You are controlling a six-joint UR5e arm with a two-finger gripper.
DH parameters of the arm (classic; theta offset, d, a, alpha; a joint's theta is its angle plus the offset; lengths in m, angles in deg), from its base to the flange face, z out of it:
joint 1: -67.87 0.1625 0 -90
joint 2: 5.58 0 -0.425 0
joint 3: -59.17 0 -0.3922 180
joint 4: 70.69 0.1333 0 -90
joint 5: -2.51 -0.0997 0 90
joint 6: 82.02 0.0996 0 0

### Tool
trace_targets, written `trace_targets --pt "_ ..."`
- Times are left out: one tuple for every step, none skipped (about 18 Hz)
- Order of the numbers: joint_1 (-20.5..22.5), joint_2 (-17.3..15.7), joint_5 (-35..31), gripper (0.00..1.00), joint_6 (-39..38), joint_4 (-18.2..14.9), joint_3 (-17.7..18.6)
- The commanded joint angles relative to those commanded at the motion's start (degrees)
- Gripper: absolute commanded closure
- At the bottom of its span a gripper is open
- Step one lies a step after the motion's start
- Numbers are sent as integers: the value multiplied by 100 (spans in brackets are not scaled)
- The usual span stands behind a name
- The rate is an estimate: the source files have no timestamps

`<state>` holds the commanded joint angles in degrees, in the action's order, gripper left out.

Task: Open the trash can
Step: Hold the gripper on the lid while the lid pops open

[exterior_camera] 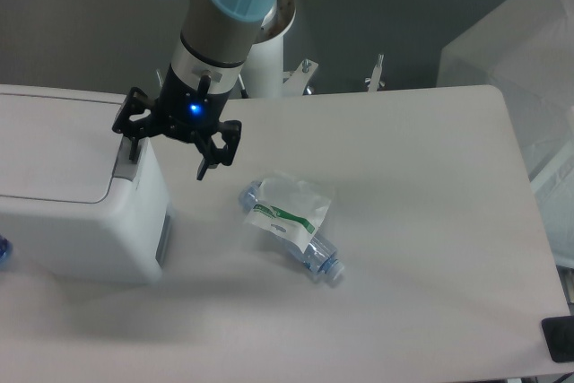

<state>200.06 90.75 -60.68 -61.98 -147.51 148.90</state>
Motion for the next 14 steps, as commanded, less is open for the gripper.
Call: trace_targets --pt "0 9 9 0 0 0 0" --pt "0 9 0 0 0 0 0" --pt "0 0 9 0 0 0 0" --pt "0 0 9 0 0 0 0" --pt "0 0 9 0 0 0 0" --pt "0 0 9 0 0 -9 0" --pt "0 0 9 0 0 -9 -9" --pt "0 0 9 0 0 -9 -35" --pt "0 0 9 0 0 -9 -70" --pt "0 0 9 0 9 -9 -114" --pt "9 0 0 0 17 9 -166" --pt "9 0 0 0 35 17 -219" --pt "9 17 -9 0 70 44 -263" --pt "9 61 -9 0 79 166 -307"
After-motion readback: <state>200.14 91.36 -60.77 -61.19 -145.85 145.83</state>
